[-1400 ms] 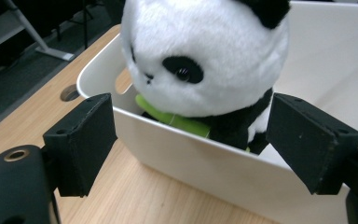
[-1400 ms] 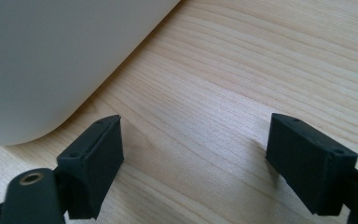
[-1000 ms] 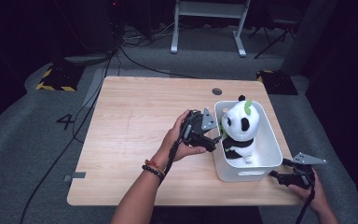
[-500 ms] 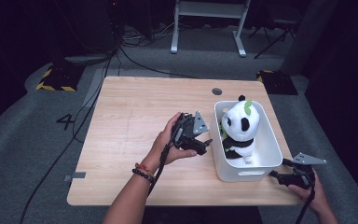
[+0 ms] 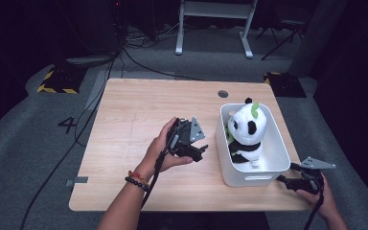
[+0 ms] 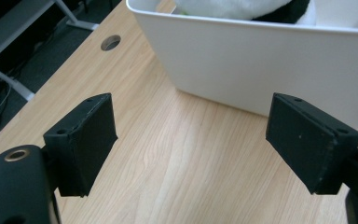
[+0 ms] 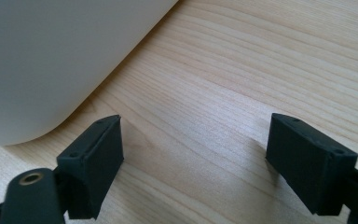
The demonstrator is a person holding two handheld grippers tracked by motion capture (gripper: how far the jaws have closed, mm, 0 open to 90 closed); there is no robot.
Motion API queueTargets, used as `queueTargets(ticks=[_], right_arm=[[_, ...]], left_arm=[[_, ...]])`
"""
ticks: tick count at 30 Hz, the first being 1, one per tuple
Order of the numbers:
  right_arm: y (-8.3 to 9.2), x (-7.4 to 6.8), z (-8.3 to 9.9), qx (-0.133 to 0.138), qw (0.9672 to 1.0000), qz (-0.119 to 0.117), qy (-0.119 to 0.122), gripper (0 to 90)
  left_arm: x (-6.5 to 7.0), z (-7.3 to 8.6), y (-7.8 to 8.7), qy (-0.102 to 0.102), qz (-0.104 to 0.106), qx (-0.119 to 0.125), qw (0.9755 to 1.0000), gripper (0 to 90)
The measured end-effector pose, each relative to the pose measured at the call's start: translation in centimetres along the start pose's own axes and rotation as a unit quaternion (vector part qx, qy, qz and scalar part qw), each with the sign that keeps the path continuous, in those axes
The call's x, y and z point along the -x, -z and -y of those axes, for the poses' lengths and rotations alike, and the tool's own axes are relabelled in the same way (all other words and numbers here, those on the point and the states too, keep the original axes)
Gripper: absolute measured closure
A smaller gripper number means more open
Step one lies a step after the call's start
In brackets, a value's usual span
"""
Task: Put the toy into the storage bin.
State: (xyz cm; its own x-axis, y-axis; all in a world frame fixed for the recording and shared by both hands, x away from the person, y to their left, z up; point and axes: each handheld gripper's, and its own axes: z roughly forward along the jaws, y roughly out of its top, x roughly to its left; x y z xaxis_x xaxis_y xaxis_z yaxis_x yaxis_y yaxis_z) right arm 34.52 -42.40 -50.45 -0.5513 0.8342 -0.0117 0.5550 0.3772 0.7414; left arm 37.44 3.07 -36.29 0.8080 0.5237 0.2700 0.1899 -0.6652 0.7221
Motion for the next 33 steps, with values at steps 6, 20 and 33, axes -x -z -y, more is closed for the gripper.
queueTargets(ticks=[6,20,33], right_arm=[[0.0,0.0,0.0,0.000,1.0000,0.000,0.000,18.7],[0.0,0.0,0.0,0.000,1.0000,0.000,0.000,18.7],[0.0,0.0,0.0,0.000,1.0000,0.000,0.000,18.7]], left_arm=[[-0.1,0.7,0.4,0.001,-0.003,-0.007,1.0000,16.0],[-0.4,2.7,0.9,-0.001,-0.016,-0.030,0.9994,15.9],[-0.4,4.7,1.1,0.005,-0.022,-0.046,0.9987,15.9]])
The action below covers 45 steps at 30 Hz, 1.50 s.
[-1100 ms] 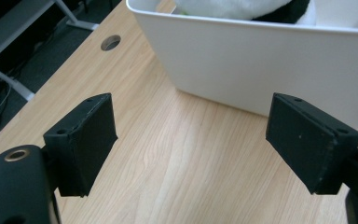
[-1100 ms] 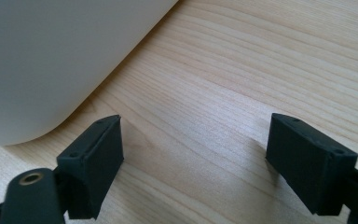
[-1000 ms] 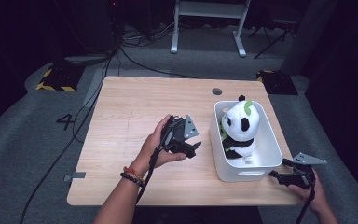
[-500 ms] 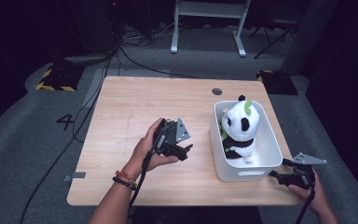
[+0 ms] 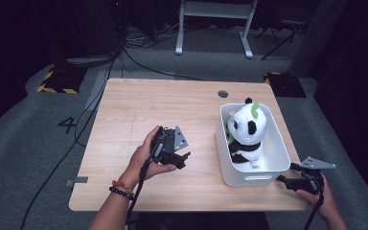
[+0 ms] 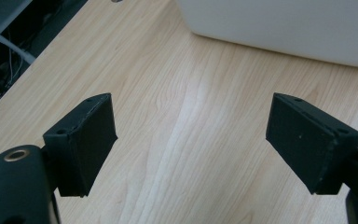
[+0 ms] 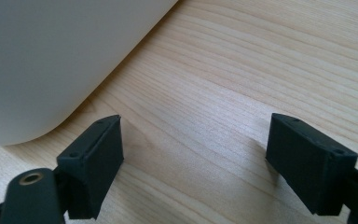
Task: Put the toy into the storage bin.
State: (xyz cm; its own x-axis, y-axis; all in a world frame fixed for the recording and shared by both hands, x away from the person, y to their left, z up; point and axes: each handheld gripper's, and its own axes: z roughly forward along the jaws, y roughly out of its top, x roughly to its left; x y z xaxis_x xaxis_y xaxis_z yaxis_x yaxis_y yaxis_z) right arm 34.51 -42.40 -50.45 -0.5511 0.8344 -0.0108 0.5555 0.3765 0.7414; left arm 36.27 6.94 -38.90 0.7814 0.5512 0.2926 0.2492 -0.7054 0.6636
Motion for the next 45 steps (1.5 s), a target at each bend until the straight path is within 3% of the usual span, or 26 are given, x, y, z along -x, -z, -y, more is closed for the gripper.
queueTargets(ticks=[11,18,34,45], right_arm=[[0.0,0.0,0.0,0.000,1.0000,0.000,0.000,18.7],[0.0,0.0,0.0,0.000,1.0000,0.000,0.000,18.7],[0.0,0.0,0.0,0.000,1.0000,0.000,0.000,18.7],[0.0,0.0,0.0,0.000,1.0000,0.001,0.000,18.7]], left_arm=[[0.1,2.0,-0.3,0.009,-0.001,-0.015,0.9998,16.0],[0.2,2.9,-0.3,0.004,-0.005,-0.026,0.9996,15.9],[0.0,6.0,-0.4,0.028,-0.012,-0.044,0.9986,15.9],[-0.3,8.5,-0.1,0.046,-0.020,-0.066,0.9965,16.0]])
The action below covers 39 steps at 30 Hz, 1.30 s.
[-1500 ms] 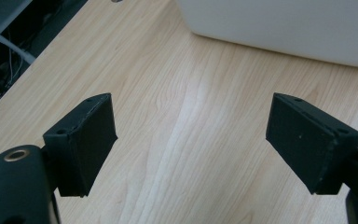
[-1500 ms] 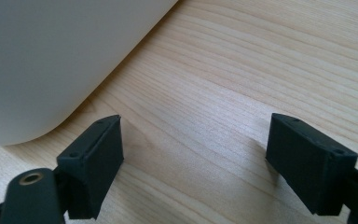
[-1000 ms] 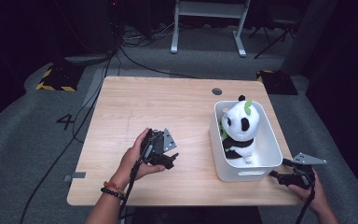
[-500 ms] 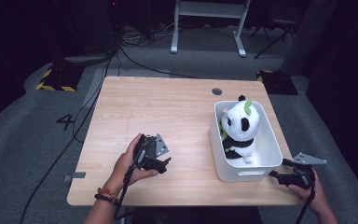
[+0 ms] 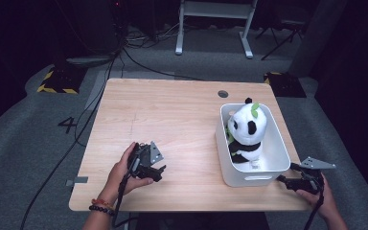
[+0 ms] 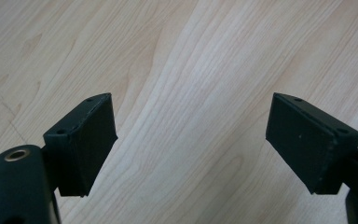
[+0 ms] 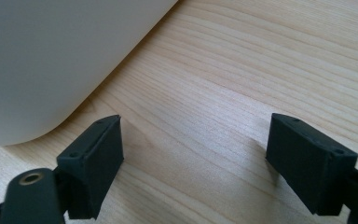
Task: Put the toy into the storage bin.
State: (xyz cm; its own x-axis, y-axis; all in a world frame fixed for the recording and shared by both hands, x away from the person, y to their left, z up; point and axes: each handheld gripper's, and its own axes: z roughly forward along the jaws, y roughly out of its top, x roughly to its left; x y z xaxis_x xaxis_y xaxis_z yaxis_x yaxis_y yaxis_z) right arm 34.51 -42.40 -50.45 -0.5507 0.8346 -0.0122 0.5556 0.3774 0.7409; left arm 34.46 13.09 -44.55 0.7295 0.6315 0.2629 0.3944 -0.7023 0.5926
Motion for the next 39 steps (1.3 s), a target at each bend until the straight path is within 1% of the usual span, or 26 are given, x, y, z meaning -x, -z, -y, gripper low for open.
queueTargets(ticks=[1,2,4,8,12,15,18,20,21,24,25,26,28,31,32,33,34,35,36,38,39], right_arm=[[0.0,0.0,0.0,0.000,1.0000,0.000,0.000,18.7],[0.0,0.0,0.0,0.000,1.0000,0.000,0.000,18.6],[0.0,0.0,0.0,0.000,1.0000,0.000,0.000,18.7],[0.0,0.0,0.0,0.000,1.0000,0.000,-0.001,18.7],[0.0,0.0,0.0,0.000,1.0000,0.000,-0.001,18.6],[0.0,0.0,0.0,0.000,1.0000,0.000,-0.001,18.7],[0.0,0.0,0.0,0.000,1.0000,0.000,-0.001,18.7],[0.0,0.0,0.0,0.000,1.0000,0.000,-0.001,18.7],[0.0,0.0,0.0,0.000,1.0000,0.000,-0.001,18.7],[0.0,0.0,0.0,0.000,1.0000,0.000,-0.001,18.7],[0.0,0.0,0.0,0.000,1.0000,0.000,-0.001,18.7],[0.0,0.0,0.0,0.000,1.0000,0.000,-0.001,18.7],[0.0,0.0,0.0,0.000,1.0000,0.000,-0.001,18.7],[0.0,0.0,0.0,0.000,1.0000,0.000,-0.001,18.7],[0.0,0.0,0.0,0.000,1.0000,0.000,-0.001,18.7],[0.0,0.0,0.0,0.000,1.0000,0.000,-0.001,18.7],[0.0,0.0,0.0,0.000,1.0000,0.000,-0.001,18.7],[0.0,0.0,0.0,0.000,1.0000,0.000,-0.001,18.7],[0.0,0.0,0.0,0.000,1.0000,0.000,-0.001,18.7],[0.0,0.0,0.0,0.000,1.0000,0.000,-0.001,18.7],[0.0,0.0,0.0,0.000,1.0000,0.000,-0.001,18.7]], left_arm=[[0.0,0.0,0.0,0.000,0.000,0.000,1.0000,16.0],[0.0,0.2,-0.1,0.006,0.003,-0.001,1.0000,16.0],[-0.1,0.6,-0.1,0.003,0.001,-0.005,1.0000,16.0],[-0.1,1.5,-0.3,0.009,0.001,-0.005,0.9999,16.0],[-0.2,2.5,-0.8,0.017,0.002,-0.017,0.9997,16.0],[-0.2,3.0,-1.0,0.023,0.004,-0.019,0.9995,16.0],[-0.2,3.7,-1.0,0.040,0.011,-0.015,0.9991,16.0],[-0.2,4.1,-1.0,0.043,0.013,-0.010,0.9989,16.1],[-0.1,4.3,-1.0,0.050,0.016,-0.009,0.9986,16.0],[-0.1,5.1,-0.9,0.062,0.020,-0.007,0.9979,16.1],[-0.2,5.3,-0.9,0.064,0.017,-0.004,0.9978,16.3],[-0.1,5.4,-0.8,0.066,0.019,-0.007,0.9976,16.3],[-0.2,5.9,-0.8,0.073,0.021,0.001,0.9972,16.3],[-0.2,6.4,-0.6,0.085,0.029,0.007,0.9959,16.3],[-0.3,6.6,-0.6,0.089,0.027,0.011,0.9956,16.3],[-0.3,6.7,-0.5,0.093,0.031,0.010,0.9951,16.3],[-0.4,6.9,-0.5,0.095,0.028,0.012,0.9950,16.4],[-0.4,7.0,-0.5,0.105,0.034,0.016,0.9938,16.4],[-0.5,7.1,-0.5,0.104,0.027,0.015,0.9941,16.4],[-0.5,7.3,-0.5,0.110,0.035,0.015,0.9932,16.7],[-0.5,7.4,-0.4,0.109,0.031,0.015,0.9935,16.7]])
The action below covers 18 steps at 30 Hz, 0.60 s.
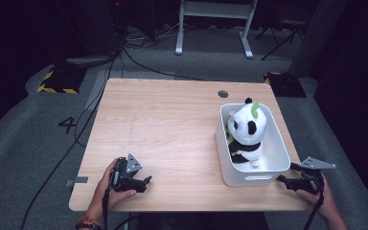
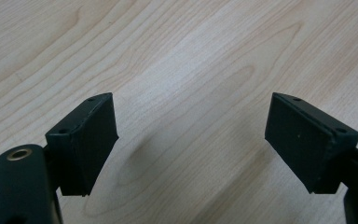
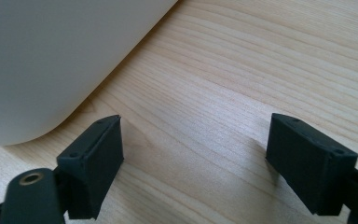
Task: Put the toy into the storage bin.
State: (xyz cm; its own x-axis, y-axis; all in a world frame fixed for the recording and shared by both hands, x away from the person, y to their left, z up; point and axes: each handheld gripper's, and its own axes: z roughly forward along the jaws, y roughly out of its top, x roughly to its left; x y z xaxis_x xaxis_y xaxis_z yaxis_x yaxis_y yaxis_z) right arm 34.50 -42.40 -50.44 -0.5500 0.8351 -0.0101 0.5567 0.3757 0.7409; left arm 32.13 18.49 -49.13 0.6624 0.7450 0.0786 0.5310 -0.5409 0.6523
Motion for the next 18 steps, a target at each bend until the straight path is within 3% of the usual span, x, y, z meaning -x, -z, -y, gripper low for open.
queueTargets(ticks=[6,9,16,18], right_arm=[[0.0,0.0,0.0,0.000,1.0000,0.000,0.000,18.7],[0.0,0.0,0.0,0.000,1.0000,0.000,0.000,18.7],[0.0,0.0,0.0,0.000,1.0000,0.000,0.000,18.6],[0.0,0.0,0.0,0.000,1.0000,0.000,0.000,18.7]], left_arm=[[-0.1,0.7,0.2,0.017,0.012,0.002,0.9998,16.7],[-0.4,1.0,0.3,0.022,0.011,0.006,0.9997,16.6],[-0.9,1.9,0.4,0.053,0.011,0.007,0.9985,17.2],[-1.0,2.0,0.5,0.052,0.010,0.007,0.9986,17.3]])
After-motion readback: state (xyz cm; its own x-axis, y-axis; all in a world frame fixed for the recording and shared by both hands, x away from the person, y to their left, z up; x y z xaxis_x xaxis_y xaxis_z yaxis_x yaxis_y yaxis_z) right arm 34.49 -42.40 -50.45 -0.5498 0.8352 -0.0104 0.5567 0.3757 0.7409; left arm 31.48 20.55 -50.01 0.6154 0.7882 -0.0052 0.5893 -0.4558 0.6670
